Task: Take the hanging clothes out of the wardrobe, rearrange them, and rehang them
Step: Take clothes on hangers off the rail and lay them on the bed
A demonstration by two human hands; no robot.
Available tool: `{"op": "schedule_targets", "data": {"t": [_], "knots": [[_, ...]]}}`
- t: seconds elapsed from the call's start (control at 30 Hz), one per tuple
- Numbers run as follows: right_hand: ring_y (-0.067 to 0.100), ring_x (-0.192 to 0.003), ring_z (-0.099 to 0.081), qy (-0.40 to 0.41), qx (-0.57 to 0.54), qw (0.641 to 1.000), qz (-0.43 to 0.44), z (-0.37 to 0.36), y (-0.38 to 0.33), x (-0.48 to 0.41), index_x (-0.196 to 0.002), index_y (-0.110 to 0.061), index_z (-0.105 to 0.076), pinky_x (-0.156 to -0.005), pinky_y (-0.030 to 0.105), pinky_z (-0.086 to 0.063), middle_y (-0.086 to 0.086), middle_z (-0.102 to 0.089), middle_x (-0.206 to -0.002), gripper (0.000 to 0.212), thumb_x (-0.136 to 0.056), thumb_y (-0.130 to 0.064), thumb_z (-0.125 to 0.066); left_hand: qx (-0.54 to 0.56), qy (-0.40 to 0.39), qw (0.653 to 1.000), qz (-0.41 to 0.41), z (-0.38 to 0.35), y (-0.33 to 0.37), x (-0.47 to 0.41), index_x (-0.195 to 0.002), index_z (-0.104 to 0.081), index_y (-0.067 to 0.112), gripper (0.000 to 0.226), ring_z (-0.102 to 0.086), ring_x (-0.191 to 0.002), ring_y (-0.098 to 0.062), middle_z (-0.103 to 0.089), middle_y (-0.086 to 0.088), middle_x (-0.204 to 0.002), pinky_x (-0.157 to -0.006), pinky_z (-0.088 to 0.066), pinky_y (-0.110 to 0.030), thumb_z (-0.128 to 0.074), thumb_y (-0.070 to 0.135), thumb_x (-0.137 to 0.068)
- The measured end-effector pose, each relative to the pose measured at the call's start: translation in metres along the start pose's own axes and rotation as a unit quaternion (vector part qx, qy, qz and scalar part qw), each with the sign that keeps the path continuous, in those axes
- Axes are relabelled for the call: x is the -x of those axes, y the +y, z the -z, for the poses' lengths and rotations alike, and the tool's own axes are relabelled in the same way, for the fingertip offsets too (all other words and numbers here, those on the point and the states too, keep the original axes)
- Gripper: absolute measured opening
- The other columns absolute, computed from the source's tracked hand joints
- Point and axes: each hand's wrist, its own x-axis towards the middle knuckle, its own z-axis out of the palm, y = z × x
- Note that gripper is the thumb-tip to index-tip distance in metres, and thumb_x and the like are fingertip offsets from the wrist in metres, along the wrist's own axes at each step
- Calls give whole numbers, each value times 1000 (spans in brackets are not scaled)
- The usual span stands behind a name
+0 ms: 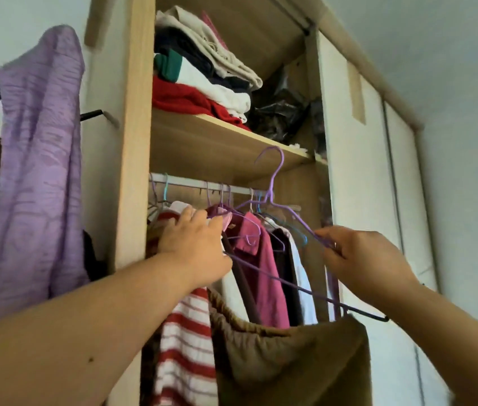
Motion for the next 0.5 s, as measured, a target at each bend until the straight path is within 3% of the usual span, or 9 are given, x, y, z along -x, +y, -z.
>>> {"op": "schedule_targets", "data": {"t": [0.13, 0.27, 0.4, 0.5], "knots": [[2, -49, -49, -4, 34, 998, -45, 39, 38, 38, -115, -34, -62, -43, 17, -28, -19, -49, -54, 26, -92, -29, -52, 60, -26, 998, 13, -30, 10, 1, -150, -8, 24, 87, -12, -142, -29, -16, -6, -154, -114, -21, -43, -53, 47, -79], [1, -55, -51, -34, 67, 994, -76, 86, 70, 78, -116, -38, -62, -47, 20, -34, -17, -57, -59, 30, -89, -27, -54, 120, -43, 992, -17, -55, 35, 0, -152, -3, 18, 87, -15, -142, -29, -13, -10, -157, -116, -19, -40, -54, 42, -86], [-2, -49, -48, -64, 115, 988, -84, 129, 93, 121, -112, -36, -65, -45, 17, -29, -20, -48, -50, 29, -87, -26, -58, 200, -69, 973, -90, -80, 81, 3, -152, -11, 21, 67, -16, -144, -22, -17, -6, -158, -116, -18, -37, -45, 35, -95], [0, -52, -54, -69, 117, 985, -111, 163, 116, 160, -105, -31, -70, -44, 19, -33, -24, -54, -51, 27, -82, -19, -63, 297, -106, 938, -145, -99, 139, 19, -147, -30, 27, 53, -33, -136, -18, -35, 2, -150, -107, -29, -30, -45, 32, -97]]}}
